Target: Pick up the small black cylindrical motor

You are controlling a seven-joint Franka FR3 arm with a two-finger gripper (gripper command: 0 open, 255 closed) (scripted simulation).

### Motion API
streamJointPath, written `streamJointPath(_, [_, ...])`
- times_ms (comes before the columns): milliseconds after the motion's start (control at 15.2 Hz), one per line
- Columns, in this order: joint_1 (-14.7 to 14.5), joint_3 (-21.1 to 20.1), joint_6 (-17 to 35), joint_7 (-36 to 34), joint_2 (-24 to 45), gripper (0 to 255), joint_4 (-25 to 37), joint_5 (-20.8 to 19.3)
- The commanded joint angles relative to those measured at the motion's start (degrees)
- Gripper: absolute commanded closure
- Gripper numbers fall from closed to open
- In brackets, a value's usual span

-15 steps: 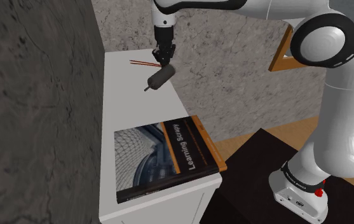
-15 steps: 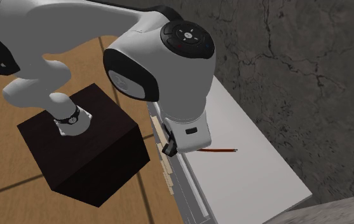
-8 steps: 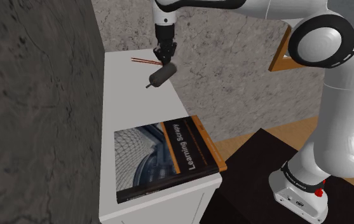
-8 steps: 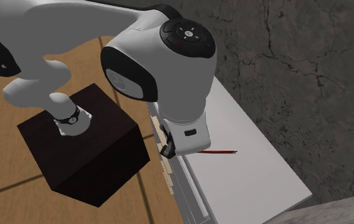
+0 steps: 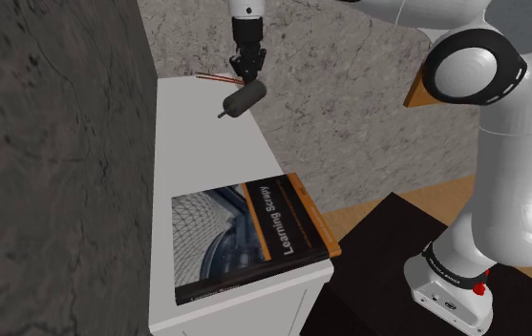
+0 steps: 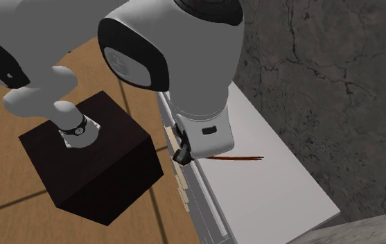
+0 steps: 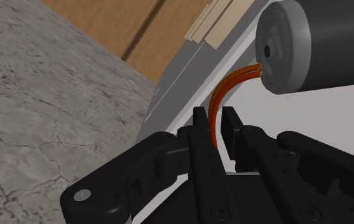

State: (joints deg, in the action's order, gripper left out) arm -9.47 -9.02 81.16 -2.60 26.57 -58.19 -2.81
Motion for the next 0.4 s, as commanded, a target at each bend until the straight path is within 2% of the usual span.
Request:
streamJointPath(0, [-0.21,0.03,-2.34,0.04,1.21,255,3.53,-0.17])
streamJointPath(198, [-0.76,0.09,-6.36,0.00,3.69,255,10.03,-0.52])
streamJointPath(330, [-0.79,0.10,-6.58,0.00,3.83,255,10.39,-0.54])
